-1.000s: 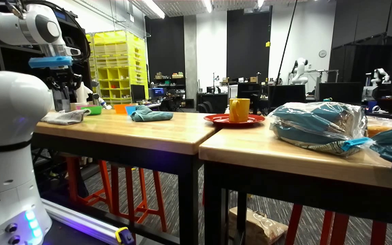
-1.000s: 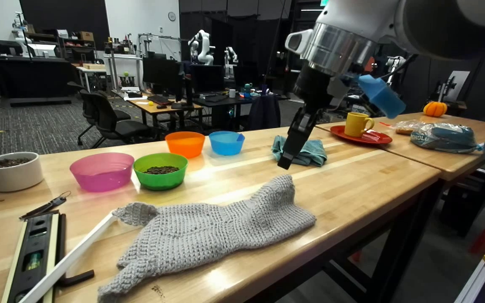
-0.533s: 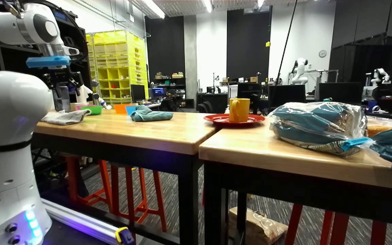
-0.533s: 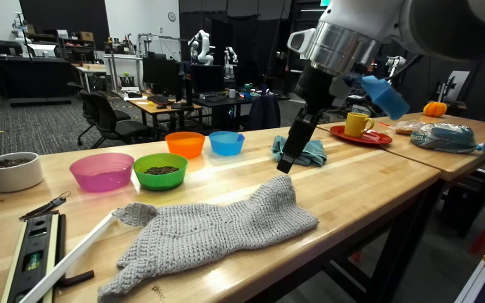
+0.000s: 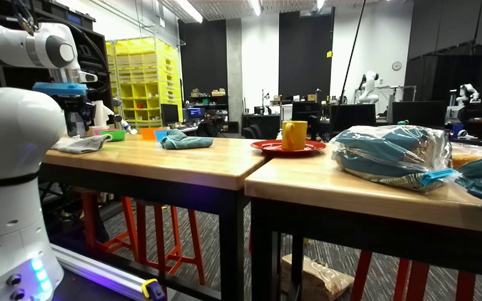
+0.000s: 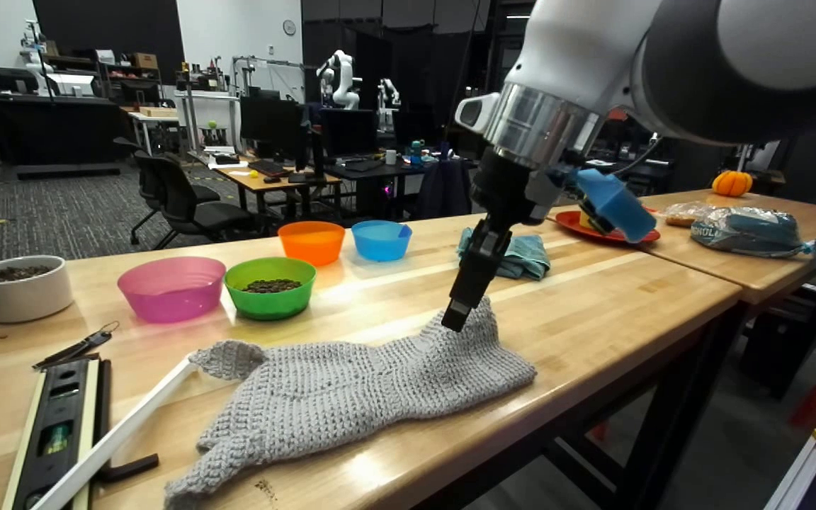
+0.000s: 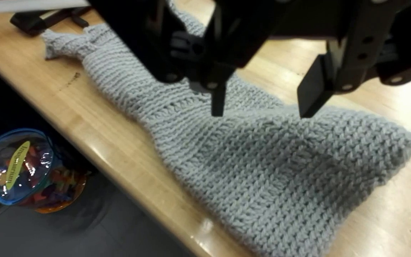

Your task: Unfold the grey piece of material on the left

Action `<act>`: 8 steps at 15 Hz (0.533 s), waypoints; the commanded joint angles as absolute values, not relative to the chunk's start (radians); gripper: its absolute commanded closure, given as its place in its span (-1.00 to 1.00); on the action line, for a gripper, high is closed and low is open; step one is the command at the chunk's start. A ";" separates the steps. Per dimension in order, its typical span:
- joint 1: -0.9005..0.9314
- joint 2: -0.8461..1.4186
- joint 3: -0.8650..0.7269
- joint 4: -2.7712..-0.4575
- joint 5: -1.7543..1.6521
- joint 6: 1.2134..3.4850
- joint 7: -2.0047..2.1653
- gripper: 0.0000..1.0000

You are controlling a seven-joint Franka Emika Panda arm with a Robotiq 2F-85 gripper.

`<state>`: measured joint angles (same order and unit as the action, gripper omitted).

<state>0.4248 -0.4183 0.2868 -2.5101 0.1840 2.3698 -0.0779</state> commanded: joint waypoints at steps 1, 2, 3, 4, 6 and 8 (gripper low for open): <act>0.436 -0.384 0.269 -2.515 0.220 2.410 -0.126 0.52; 0.432 -0.374 0.270 -2.517 0.219 2.425 -0.127 0.65; 0.428 -0.365 0.271 -2.515 0.213 2.430 -0.126 0.83; 0.425 -0.354 0.270 -2.514 0.210 2.437 -0.128 0.97; 0.418 -0.331 0.267 -2.510 0.205 2.441 -0.127 1.00; 0.407 -0.310 0.266 -2.511 0.200 2.445 -0.123 1.00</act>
